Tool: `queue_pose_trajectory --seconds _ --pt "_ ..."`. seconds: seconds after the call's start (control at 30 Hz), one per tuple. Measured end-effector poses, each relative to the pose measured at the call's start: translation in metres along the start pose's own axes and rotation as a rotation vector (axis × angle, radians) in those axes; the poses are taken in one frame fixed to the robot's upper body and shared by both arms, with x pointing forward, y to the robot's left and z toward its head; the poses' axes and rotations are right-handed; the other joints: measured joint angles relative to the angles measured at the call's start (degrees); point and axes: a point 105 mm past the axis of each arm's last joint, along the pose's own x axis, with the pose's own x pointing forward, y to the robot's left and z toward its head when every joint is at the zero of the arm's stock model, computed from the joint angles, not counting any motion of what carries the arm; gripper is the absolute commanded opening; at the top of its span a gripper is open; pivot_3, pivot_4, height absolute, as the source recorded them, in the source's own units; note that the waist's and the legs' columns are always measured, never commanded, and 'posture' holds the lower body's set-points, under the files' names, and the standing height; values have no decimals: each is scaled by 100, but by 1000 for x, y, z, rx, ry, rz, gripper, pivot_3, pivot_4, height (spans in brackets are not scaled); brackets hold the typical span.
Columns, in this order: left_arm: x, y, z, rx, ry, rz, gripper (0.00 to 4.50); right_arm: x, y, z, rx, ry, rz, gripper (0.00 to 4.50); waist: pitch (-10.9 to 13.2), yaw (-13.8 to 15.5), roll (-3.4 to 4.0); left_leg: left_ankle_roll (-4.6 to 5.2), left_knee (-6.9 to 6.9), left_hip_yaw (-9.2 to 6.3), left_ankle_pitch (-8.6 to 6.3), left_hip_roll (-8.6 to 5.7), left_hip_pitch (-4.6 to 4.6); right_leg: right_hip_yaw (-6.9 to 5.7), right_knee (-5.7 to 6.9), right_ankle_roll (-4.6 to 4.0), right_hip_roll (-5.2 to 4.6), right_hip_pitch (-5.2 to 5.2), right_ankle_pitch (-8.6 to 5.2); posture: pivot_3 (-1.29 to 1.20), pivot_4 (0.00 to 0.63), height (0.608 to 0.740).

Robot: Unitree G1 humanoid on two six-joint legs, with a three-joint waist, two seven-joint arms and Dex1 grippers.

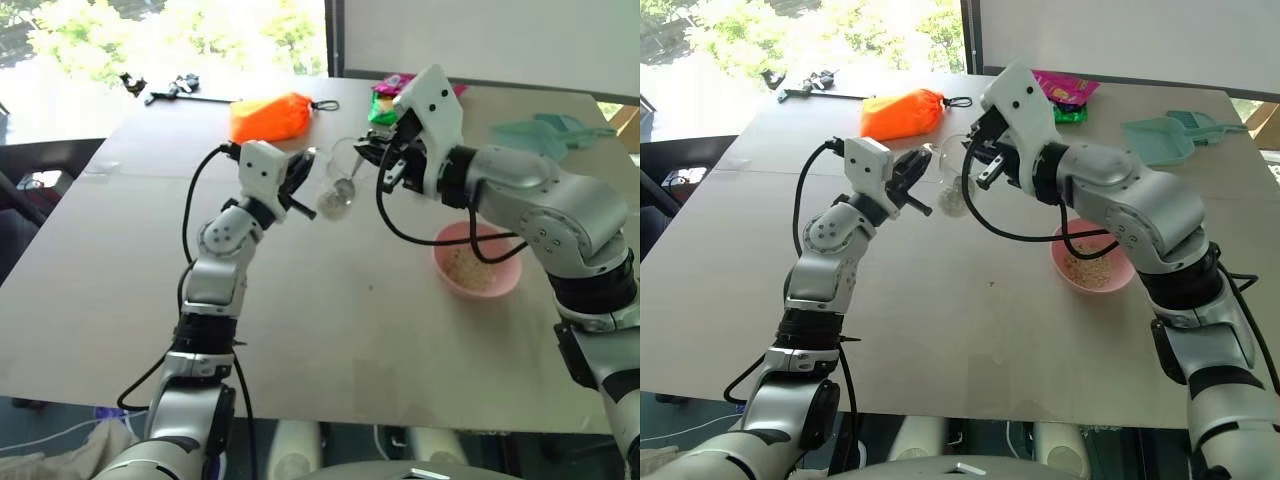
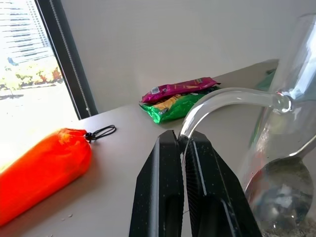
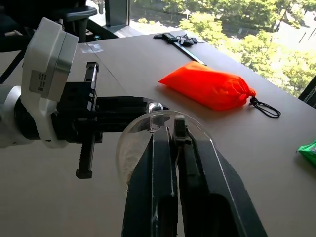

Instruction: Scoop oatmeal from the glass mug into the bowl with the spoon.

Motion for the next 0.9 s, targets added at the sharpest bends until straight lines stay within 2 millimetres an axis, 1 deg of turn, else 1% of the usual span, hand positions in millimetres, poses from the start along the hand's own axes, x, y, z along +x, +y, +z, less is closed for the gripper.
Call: queue_pose_trajectory --seconds 0.2,0.33,0.43,0.73,0.9 --pt "0 0 0 0 -1 0 49 1 7 2 125 -6 51 0 0 0 0 0 0 -1 0 0 0 -2 0 0 0 1 0 0 150 740" --pt "0 0 0 1 -2 -1 49 -1 4 4 175 -11 39 0 0 -2 0 0 0 -1 0 0 0 -2 1 0 0 1 0 0 150 740" --pt "0 0 1 2 -4 -1 49 -4 -2 6 219 -27 19 0 0 -2 0 0 0 -1 0 0 0 -2 1 0 0 1 0 0 150 740" --pt "0 0 1 3 -4 0 49 -7 -13 8 238 -33 -21 0 0 -5 0 0 0 -1 0 0 0 -2 1 0 0 1 0 0 150 740" --pt "0 0 1 5 -3 2 49 -5 -9 6 263 -28 -3 0 0 -8 0 0 0 -1 0 0 0 -2 2 0 0 0 0 0 150 740"
